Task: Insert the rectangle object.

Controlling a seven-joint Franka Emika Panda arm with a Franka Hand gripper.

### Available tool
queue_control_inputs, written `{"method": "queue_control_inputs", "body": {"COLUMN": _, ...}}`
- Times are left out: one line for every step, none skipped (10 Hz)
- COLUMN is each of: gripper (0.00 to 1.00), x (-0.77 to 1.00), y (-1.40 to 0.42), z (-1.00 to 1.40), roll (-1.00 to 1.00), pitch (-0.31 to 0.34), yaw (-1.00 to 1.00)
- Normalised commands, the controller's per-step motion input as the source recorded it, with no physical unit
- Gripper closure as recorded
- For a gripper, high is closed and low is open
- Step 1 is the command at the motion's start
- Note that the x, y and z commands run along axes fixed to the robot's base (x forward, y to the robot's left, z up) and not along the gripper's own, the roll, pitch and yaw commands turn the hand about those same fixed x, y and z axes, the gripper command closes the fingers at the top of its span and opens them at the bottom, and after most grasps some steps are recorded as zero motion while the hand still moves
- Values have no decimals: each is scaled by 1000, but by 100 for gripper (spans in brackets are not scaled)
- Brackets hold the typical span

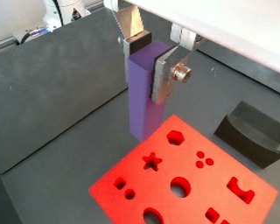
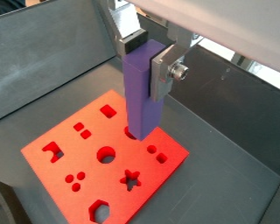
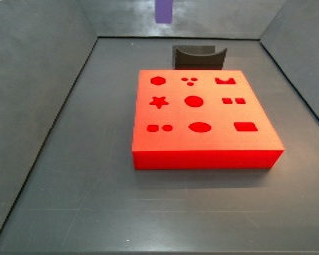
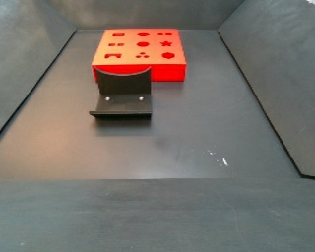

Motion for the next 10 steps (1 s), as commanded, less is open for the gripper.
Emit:
{"method": "queue_control_inputs", "body": {"gripper": 100, "x": 654, "y": 0, "z": -94, "roll": -7, "pitch": 284, "yaw": -214}}
{"method": "queue_control_inputs", "body": {"gripper": 100, "x": 0, "y": 0, "z": -66, "roll": 9, "pitch": 0, "yaw": 0}}
{"method": "queue_control_inputs", "body": {"gripper": 100, "x": 369, "y": 17, "z": -589, "roll": -167, "pitch": -74, "yaw": -354}}
{"method": "queue_control_inputs", "body": {"gripper": 100, "x": 389, "y": -63, "z": -783, "roll": 0, "pitch": -23, "yaw": -671}}
{"method": "queue_control_inputs", "body": {"gripper": 100, "x": 557, "y": 0, "z": -814, "roll": -41, "pitch": -16, "yaw": -629}}
{"method": "queue_control_inputs", "body": {"gripper": 100, "x": 463, "y": -37, "z": -757, "roll": -36, "pitch": -141, "yaw": -560}}
{"method": "queue_control_inputs", "body": {"gripper": 100, "x": 0, "y": -211, "z": -643, "roll": 0, "pitch": -300, "yaw": 80}}
{"method": "queue_control_inputs", "body": {"gripper": 100, "x": 517, "y": -266, "z": -477, "roll": 0, "pitch": -246, "yaw": 231}}
{"method": "queue_control_inputs", "body": {"gripper": 100, "x": 794, "y": -231, "z": -280, "roll": -23, "pitch": -163, "yaw": 191}}
{"method": "queue_control_inputs", "body": {"gripper": 100, "x": 809, "y": -351, "z": -169, "roll": 0, "pitch": -197, "yaw": 140}}
